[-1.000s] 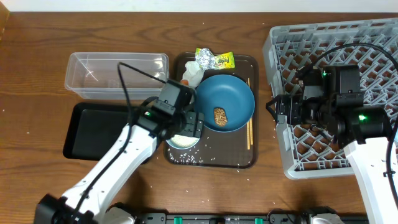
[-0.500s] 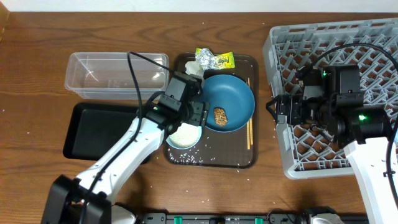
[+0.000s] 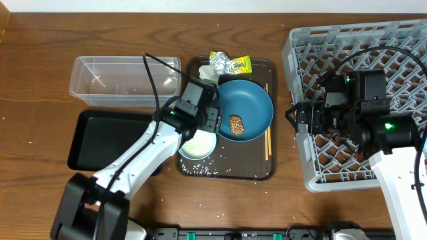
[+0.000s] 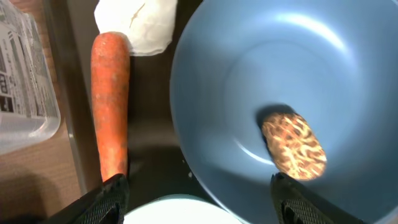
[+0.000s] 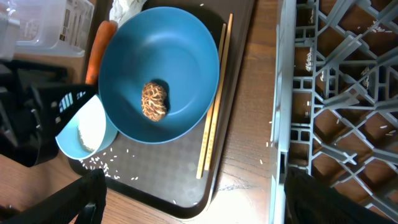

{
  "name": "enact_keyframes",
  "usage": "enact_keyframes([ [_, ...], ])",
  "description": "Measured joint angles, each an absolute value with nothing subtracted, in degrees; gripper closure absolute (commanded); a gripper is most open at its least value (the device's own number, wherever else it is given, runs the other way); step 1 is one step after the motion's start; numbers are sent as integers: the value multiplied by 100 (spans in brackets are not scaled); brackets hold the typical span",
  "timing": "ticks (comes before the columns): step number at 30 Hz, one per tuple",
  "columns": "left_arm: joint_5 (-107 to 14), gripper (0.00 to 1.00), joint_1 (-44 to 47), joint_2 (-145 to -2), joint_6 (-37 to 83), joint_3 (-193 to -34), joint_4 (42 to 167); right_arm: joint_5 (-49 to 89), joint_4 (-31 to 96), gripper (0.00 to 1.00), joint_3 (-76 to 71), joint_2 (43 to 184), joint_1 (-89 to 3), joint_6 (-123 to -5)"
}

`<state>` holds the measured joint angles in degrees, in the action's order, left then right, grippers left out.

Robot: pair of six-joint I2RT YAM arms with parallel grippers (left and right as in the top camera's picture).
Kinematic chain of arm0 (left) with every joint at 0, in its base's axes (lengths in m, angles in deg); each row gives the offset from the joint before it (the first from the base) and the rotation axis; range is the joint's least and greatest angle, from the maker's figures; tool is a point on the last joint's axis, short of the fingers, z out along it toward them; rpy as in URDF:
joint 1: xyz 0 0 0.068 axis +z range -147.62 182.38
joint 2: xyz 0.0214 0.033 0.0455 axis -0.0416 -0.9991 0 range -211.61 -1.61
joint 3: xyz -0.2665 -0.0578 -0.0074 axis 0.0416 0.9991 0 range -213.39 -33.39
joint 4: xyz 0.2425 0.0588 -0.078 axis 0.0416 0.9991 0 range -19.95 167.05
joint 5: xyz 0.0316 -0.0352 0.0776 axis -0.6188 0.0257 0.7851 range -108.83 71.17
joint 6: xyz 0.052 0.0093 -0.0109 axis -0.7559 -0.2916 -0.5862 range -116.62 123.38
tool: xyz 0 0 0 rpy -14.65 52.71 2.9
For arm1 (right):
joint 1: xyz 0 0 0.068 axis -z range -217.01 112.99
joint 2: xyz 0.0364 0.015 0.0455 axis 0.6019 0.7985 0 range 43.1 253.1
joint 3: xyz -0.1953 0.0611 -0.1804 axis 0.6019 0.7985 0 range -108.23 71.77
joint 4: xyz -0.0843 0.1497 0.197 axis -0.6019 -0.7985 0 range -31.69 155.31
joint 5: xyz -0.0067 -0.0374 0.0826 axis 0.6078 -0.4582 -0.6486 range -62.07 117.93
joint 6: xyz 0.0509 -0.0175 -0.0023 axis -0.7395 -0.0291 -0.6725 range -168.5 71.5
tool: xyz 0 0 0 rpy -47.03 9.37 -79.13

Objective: Sort waste into correct bins and load items into the dishwasher rack
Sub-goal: 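Move the left gripper to the blue pan rim and grasp it, then lift the blue pan and tip the mushroom into the black tray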

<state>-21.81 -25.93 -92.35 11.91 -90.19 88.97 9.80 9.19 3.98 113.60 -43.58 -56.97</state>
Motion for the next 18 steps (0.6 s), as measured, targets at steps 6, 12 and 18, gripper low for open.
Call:
enact_keyframes([
  [6, -2098, 39, -2593, -9820, 1200, -9019, 8281, 980, 919, 15, 398, 11360, -4358, -5697],
  [12, -2068, 66, -2593, -10161, 1344, -9019, 7914, 980, 915, 16, 398, 11360, -4358, -5697],
  [18, -2030, 66, -2593, -10354, 1530, -9019, 7842, 980, 893, 16, 398, 11360, -4358, -5697],
])
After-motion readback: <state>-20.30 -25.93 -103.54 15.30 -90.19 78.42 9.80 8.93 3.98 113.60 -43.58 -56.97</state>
